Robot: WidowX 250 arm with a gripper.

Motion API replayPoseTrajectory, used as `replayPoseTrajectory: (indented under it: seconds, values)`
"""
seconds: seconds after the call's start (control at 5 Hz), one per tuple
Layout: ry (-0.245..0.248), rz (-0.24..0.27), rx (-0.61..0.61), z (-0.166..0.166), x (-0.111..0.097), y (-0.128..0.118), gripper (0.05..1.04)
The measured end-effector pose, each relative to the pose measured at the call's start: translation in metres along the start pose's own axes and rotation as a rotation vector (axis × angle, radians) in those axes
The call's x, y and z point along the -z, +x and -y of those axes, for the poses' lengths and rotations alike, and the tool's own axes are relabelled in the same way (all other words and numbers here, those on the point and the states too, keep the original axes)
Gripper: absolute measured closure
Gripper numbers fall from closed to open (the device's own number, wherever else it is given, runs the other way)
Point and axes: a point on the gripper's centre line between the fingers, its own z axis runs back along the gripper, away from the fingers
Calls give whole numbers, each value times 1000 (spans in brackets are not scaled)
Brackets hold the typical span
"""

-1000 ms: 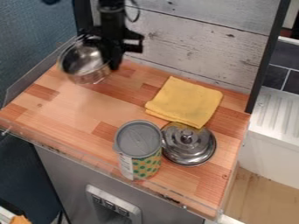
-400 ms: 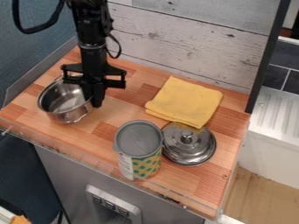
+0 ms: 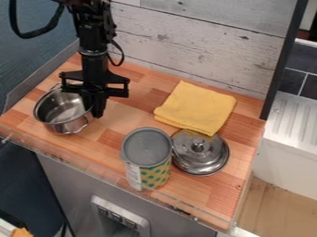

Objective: Move the silver pot to the left side of table

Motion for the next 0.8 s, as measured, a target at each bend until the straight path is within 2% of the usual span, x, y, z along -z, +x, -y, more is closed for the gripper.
replayPoseTrajectory:
  seconds: [0.2, 0.4, 0.6, 0.8]
  values:
    - [7, 1, 1, -2, 1, -1, 818]
    - [16, 36, 44, 1, -7, 0, 539]
    - [10, 98, 109, 10, -26, 0, 231]
    - [8, 134, 166, 15, -42, -4, 73]
